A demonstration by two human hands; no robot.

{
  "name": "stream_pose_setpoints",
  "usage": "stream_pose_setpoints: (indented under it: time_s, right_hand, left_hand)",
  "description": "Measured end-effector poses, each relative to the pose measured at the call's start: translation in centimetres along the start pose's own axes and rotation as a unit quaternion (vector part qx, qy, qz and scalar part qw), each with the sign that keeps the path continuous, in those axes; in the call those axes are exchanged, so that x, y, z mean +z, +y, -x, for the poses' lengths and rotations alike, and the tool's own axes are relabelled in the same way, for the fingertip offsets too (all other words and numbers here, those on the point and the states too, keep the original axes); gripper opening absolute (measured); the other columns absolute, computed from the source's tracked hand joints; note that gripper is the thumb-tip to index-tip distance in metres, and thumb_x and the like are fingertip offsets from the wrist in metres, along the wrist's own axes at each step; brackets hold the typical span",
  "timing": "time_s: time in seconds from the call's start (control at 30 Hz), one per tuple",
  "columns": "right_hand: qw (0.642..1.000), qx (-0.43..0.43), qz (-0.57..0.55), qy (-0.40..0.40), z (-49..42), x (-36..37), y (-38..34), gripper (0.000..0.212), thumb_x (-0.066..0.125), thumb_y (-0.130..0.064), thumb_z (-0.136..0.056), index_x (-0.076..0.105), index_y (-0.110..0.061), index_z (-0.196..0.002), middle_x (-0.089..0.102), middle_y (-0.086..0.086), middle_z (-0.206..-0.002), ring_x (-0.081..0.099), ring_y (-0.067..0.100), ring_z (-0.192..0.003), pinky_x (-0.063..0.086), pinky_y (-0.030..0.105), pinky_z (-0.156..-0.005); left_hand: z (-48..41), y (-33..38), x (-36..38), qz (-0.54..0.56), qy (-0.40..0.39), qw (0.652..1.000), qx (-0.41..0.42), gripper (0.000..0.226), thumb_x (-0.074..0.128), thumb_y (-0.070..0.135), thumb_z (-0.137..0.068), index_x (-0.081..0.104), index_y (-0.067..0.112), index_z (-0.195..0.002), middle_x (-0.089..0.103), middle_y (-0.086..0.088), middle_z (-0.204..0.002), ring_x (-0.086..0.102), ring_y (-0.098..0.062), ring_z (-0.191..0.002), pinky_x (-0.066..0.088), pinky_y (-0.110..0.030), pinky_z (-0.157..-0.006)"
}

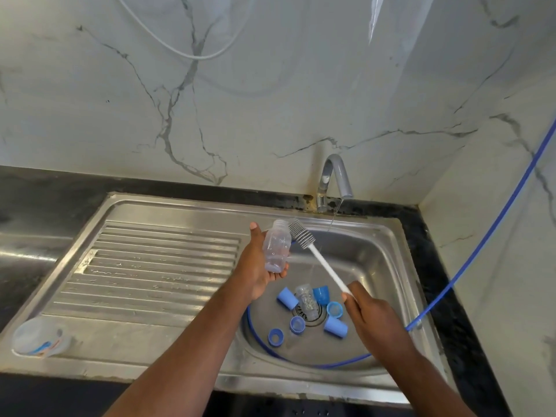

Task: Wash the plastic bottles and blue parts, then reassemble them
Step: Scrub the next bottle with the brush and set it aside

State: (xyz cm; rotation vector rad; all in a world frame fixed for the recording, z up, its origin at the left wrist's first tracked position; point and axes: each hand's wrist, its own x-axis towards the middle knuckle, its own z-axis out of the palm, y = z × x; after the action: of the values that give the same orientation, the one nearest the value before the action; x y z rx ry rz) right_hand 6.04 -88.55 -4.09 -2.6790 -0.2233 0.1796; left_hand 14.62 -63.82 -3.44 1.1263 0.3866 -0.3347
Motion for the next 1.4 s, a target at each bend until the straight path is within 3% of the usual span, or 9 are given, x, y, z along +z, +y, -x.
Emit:
stream_pose_setpoints:
  time_s: [0.1,0.2,0.33,0.53,0.67,0.93,1.1,1.27,1.4]
  right_hand:
    - [0.999,-0.034,0.016,-0.032,0.3,0.3,-0.3,0.012,0.040,-0.046,-0.103,0.033,-0.036,-0.100,0.042,-0.008,-0.056,0.043,0.009,-0.050,0.038,0.031,-0.055]
    - [1.000,-0.012,-0.015,0.002,-0.2,0.4,0.0,0.013,0.042,-0.044,-0.103,0.037,-0.032,-0.100,0.042,-0.004,-0.054,0.042,0.012,-0.049,0.037,0.034,-0.055]
    - [0.999,-0.035,0.000,-0.027,-0.3,0.5,-0.4,0.013,0.041,-0.044,-0.103,0.031,-0.038,-0.099,0.041,-0.004,-0.054,0.043,0.013,-0.050,0.036,0.033,-0.055]
    - [0.999,-0.045,-0.010,-0.023,-0.6,0.5,-0.4,0.012,0.042,-0.046,-0.102,0.033,-0.037,-0.100,0.043,-0.004,-0.054,0.045,0.014,-0.052,0.038,0.034,-0.054]
    - [0.999,-0.034,-0.035,0.001,-0.7,0.6,-0.2,0.012,0.043,-0.043,-0.102,0.038,-0.033,-0.098,0.042,-0.003,-0.052,0.049,0.014,-0.055,0.031,0.028,-0.050]
    - [0.999,-0.041,-0.031,-0.007,-0.7,0.8,-0.7,0.021,0.045,-0.042,-0.102,0.028,-0.047,-0.091,0.042,-0.005,-0.051,0.045,0.013,-0.052,0.036,0.034,-0.052]
    - [0.998,-0.032,-0.057,0.005,-0.1,0.8,-0.5,0.020,0.046,-0.039,-0.102,0.031,-0.046,-0.092,0.053,-0.017,-0.062,0.047,0.012,-0.053,0.031,0.025,-0.049]
    - [0.998,-0.020,-0.060,0.016,0.2,1.0,-0.4,0.016,0.046,-0.041,-0.102,0.035,-0.042,-0.090,0.052,-0.017,-0.061,0.048,0.013,-0.053,0.030,0.025,-0.048]
    - [0.998,-0.022,-0.061,0.003,0.3,1.3,-0.6,0.016,0.046,-0.040,-0.102,0.038,-0.040,-0.088,0.053,-0.018,-0.061,0.048,0.010,-0.051,0.029,0.022,-0.047]
  left_hand:
    - [-0.1,0.2,0.0,0.019,0.001,1.000,-0.016,0.068,0.025,0.067,-0.100,0.062,0.015,-0.121,0.069,-0.015,-0.098,0.063,-0.024,-0.081,0.051,-0.036,-0.071]
    - [-0.2,0.4,0.4,0.039,-0.008,0.999,-0.027,0.069,0.034,0.069,-0.098,0.062,0.011,-0.123,0.066,-0.017,-0.100,0.061,-0.021,-0.073,0.052,-0.035,-0.066]
    - [-0.3,0.6,0.4,0.076,0.005,0.996,-0.050,0.059,0.039,0.059,-0.101,0.060,0.008,-0.122,0.067,-0.016,-0.095,0.062,-0.023,-0.076,0.052,-0.035,-0.066]
    - [-0.6,0.7,0.0,0.111,-0.001,0.992,-0.060,0.065,0.044,0.061,-0.099,0.057,0.005,-0.129,0.068,-0.018,-0.097,0.065,-0.023,-0.075,0.054,-0.034,-0.063]
    - [-0.6,0.7,0.0,0.129,-0.007,0.990,-0.052,0.066,0.046,0.060,-0.098,0.056,0.004,-0.131,0.067,-0.019,-0.099,0.065,-0.024,-0.072,0.056,-0.033,-0.059]
    - [-0.4,1.0,-0.3,0.176,-0.030,0.982,-0.055,0.076,0.056,0.062,-0.086,0.054,0.004,-0.135,0.065,-0.019,-0.102,0.065,-0.024,-0.077,0.056,-0.033,-0.057]
    - [0.1,1.5,-0.3,0.144,-0.088,0.985,-0.038,0.072,0.054,0.066,-0.088,0.059,0.005,-0.127,0.066,-0.015,-0.091,0.063,-0.022,-0.076,0.055,-0.030,-0.063]
    - [0.3,1.3,-0.4,0.140,-0.109,0.984,-0.033,0.067,0.061,0.057,-0.090,0.056,0.004,-0.132,0.062,-0.016,-0.102,0.063,-0.021,-0.079,0.055,-0.029,-0.067]
    - [0.1,1.1,-0.4,0.166,-0.095,0.981,-0.041,0.060,0.064,0.048,-0.089,0.057,0.004,-0.129,0.065,-0.014,-0.097,0.065,-0.021,-0.077,0.056,-0.030,-0.067]
